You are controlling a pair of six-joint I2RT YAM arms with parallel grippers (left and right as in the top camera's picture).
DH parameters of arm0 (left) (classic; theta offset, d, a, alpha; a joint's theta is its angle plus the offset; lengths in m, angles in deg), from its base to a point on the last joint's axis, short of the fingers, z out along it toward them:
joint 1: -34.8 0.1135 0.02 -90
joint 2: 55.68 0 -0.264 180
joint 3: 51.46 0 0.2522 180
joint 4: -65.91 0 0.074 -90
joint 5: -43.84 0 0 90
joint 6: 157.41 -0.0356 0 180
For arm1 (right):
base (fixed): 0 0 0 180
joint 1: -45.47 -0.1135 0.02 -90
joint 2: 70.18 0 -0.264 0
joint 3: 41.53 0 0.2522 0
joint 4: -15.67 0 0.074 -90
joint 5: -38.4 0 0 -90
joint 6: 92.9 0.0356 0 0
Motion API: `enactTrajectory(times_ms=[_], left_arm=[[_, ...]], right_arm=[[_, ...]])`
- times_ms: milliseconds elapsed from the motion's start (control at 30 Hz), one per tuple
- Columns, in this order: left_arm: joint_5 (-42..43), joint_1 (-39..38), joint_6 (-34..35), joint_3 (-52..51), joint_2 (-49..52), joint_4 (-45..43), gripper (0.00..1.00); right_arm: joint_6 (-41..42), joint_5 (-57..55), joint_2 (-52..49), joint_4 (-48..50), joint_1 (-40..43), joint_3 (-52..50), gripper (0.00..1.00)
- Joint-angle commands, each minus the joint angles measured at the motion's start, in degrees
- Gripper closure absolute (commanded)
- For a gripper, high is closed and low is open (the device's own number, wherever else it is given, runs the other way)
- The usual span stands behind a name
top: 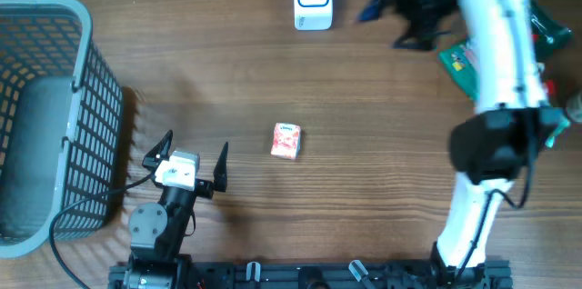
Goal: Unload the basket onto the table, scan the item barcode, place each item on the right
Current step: 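Reach the right gripper down to the red-white Kleenex tissue pack, then close the right gripper on the tissue pack and lift it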
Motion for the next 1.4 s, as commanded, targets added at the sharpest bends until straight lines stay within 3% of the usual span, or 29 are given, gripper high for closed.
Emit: enactTrajectory(times_ms=[0,67,167,267,400,500,600,667,700,733,767,833,867,933,1200,1367], left_arm=[[0.68,-0.26,-0.70,-0.35,-0.15,0.02,0.00],[0.68,-0.26,-0.70,-0.35,-0.15,0.02,0.00],[0.68,-0.26,-0.70,-0.35,-0.15,0.02,0.00],[0.68,-0.26,-0.70,-0.35,-0.15,0.02,0.00],[0.68,-0.26,-0.70,-0.35,-0.15,0.02,0.00],[0.68,-0.26,-0.70,-0.35,-0.15,0.02,0.00],[0.68,-0.26,-0.70,-0.35,-0.15,0.02,0.00],[0.68,-0.26,-0.70,-0.35,-0.15,0.02,0.00],[0.68,-0.26,-0.70,-0.35,-0.15,0.02,0.00],[0.68,-0.26,-0.70,-0.35,-0.15,0.02,0.00],[0.68,-0.26,-0.70,-0.35,-0.15,0.02,0.00],[0.68,-0.26,-0.70,-0.35,-0.15,0.02,0.00],[0.68,-0.26,-0.70,-0.35,-0.15,0.02,0.00],[0.68,-0.26,-0.70,-0.35,-0.15,0.04,0.00],[0.68,-0.26,-0.70,-0.35,-0.15,0.04,0.00],[0.68,-0.26,-0.70,-0.35,-0.15,0.02,0.00]], right_arm=[[-1.20,-16.31,-0.50,2.97,-12.41,-5.88,0.01],[-0.87,-18.95,-0.50,4.59,-19.74,-11.23,0.01],[7.02,-18.71,-0.50,6.01,-25.40,-17.31,0.01],[10.84,-18.73,-0.48,6.01,-28.15,-20.11,0.11],[11.23,-23.85,-0.13,0.02,-31.56,-20.15,0.12],[16.90,-27.58,-0.13,-1.92,-32.52,-20.15,0.12],[21.49,-27.91,-0.13,2.03,-32.30,-20.79,0.00],[15.78,-26.01,-0.13,7.39,-31.85,-21.79,0.03],[8.44,-23.89,-0.13,9.90,-31.45,-22.84,0.29],[0.61,-21.75,-0.13,10.88,-31.10,-23.80,0.42],[-4.37,-21.09,-0.13,11.32,-30.88,-24.57,0.44],[-15.98,-19.28,-0.13,12.52,-30.38,-26.45,0.39],[-20.55,-17.46,-0.13,12.94,-30.16,-27.32,0.30],[-27.10,-13.68,-0.13,13.29,-29.92,-28.61,0.25],[-29.18,-13.46,-0.50,23.89,-27.78,-31.36,0.24],[-31.45,-13.40,-0.63,25.20,-26.69,-34.38,0.33]])
